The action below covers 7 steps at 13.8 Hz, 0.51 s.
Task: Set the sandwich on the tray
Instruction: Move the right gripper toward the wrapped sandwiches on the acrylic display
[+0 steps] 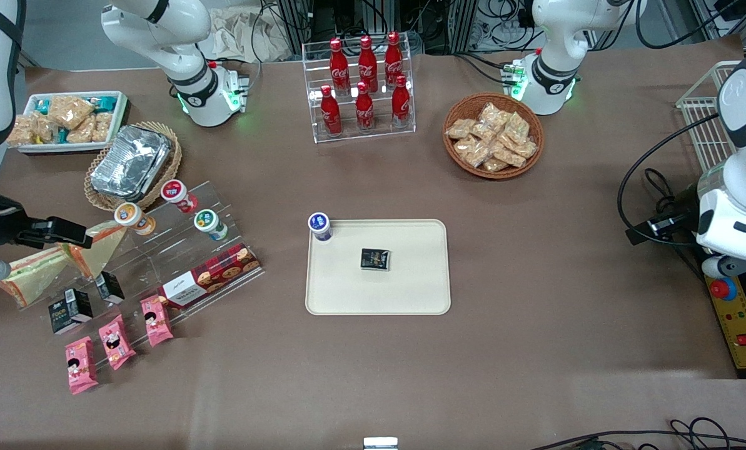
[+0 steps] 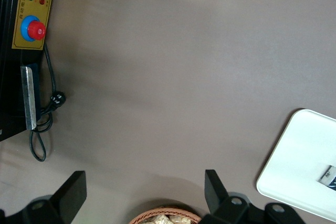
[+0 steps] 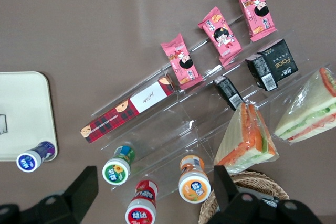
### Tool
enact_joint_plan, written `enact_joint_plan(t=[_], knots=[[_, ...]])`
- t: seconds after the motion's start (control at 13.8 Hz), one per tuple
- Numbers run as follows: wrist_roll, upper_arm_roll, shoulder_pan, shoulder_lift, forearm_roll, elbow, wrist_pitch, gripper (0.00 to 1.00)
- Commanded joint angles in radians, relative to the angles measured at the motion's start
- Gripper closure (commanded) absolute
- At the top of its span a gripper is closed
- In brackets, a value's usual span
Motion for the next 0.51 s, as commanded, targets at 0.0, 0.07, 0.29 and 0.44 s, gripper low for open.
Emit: enact_joint_plan(t=[0.0, 0.07, 0.29, 0.44], knots=[[0.004, 0.004, -0.007, -0.005, -0.008, -0.004, -0.006, 0.02], [0.005, 0.004, -0.007, -0.005, -0.010, -0.004, -0.006, 0.02], [0.004, 0.006, -0.007, -0.005, -0.011, -0.004, -0.007, 0.02], [0.005, 0.004, -0.009, -0.005, -0.014, -0.007, -0.007, 0.02]])
